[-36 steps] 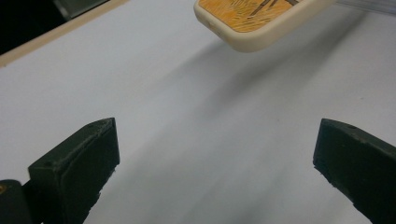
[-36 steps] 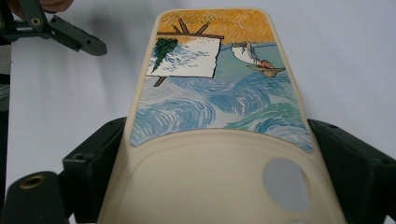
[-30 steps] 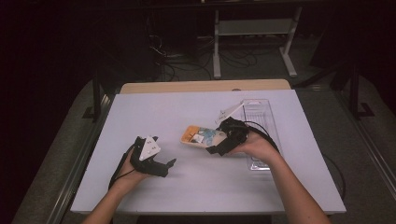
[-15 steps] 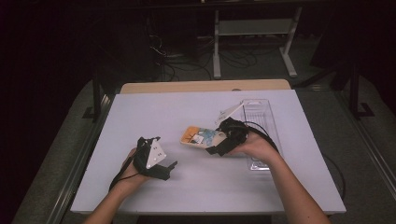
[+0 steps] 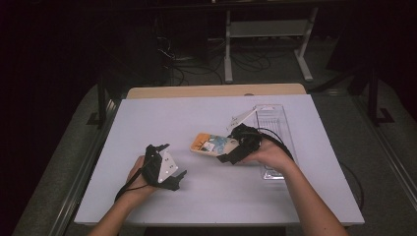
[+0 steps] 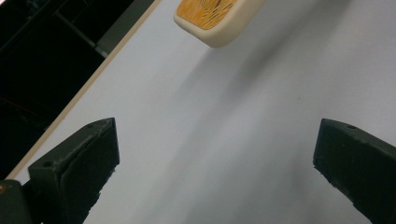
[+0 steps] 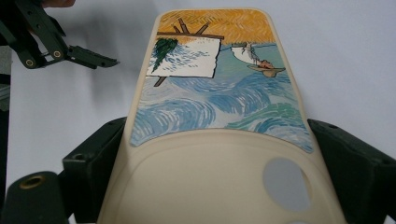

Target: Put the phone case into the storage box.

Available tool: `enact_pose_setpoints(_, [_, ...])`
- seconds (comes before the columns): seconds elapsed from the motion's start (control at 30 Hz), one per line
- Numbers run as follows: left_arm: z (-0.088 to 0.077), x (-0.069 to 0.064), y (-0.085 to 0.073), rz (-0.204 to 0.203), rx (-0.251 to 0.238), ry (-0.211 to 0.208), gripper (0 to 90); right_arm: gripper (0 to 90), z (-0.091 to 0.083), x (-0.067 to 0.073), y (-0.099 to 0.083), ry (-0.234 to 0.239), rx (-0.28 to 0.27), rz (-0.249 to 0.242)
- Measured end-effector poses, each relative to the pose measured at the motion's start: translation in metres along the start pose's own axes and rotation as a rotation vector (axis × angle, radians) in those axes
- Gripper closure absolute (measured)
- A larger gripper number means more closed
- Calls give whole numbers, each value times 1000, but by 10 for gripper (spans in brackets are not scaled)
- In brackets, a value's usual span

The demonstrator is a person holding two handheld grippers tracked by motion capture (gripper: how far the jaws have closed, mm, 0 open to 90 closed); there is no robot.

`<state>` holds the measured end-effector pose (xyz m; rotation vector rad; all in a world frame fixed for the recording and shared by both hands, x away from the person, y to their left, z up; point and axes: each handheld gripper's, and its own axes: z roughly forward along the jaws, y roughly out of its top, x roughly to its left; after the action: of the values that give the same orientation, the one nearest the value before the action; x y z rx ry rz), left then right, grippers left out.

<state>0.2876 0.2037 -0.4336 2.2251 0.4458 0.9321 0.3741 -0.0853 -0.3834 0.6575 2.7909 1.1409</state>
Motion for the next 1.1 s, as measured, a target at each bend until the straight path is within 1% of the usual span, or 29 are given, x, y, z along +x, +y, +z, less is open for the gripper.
enact_pose_setpoints(0.07, [0, -1, 0, 8, -3, 5, 0, 103, 0, 0, 0, -1, 0, -1])
enact_pose_setpoints(0.1, [0, -1, 0, 25, 5, 9, 0, 103, 0, 0, 0, 0, 0, -1])
enact_pose_setpoints(0.2, [0, -3, 1, 35, -5, 22, 0, 103, 0, 1, 0, -2, 0, 2])
enact_pose_setpoints(0.23, [0, -3, 1, 44, -3, 27, 0, 103, 0, 1, 0, 0, -2, 11])
enact_pose_setpoints(0.3, [1, -5, 1, 72, 0, 42, 0, 103, 0, 1, 0, -2, 2, 0])
enact_pose_setpoints(0.37, [0, -6, 2, 100, 2, 57, 0, 103, 0, 0, 0, -3, 0, 0])
enact_pose_setpoints(0.4, [0, -6, 2, 119, 12, 59, 0, 103, 0, 1, 0, -2, 1, 4])
enact_pose_setpoints(0.47, [0, -8, 3, 145, 11, 70, 0, 103, 0, 1, 0, -1, -1, 0])
enact_pose_setpoints(0.5, [0, -10, 3, 140, -2, 76, 0, 103, 0, 1, 0, 0, -1, 1])
enact_pose_setpoints(0.57, [-1, -10, 4, 181, 14, 87, 0, 103, 1, 1, 0, -1, 0, 1])
enact_pose_setpoints(0.6, [0, -12, 4, 176, 2, 94, 0, 103, 1, 1, 0, 0, 0, 2])
enact_pose_setpoints(0.67, [-1, -12, 5, 211, 8, 105, 0, 103, 1, 1, 0, 0, -1, 0])
enact_pose_setpoints(0.7, [0, -13, 5, 211, 3, 108, 0, 103, 1, 1, 0, 0, 0, 1])
enact_pose_setpoints(0.8, [0, -14, 5, 245, 9, 122, 0, 103, 1, 1, 0, -1, 2, 5])
enact_pose_setpoints(0.83, [0, -15, 5, 242, 9, 122, 0, 103, 1, 1, 0, -1, 2, 3])
enact_pose_setpoints(0.87, [0, -16, 5, 248, 12, 128, 0, 103, 1, 1, 0, -1, 3, 3])
enact_pose_setpoints(1.03, [1, -17, 6, 313, 29, 164, 1, 103, 1, 1, 1, 2, 7, 1])
enact_pose_setpoints(1.1, [1, -18, 5, 323, 26, 171, 0, 103, 1, 1, 0, 4, 7, 2])
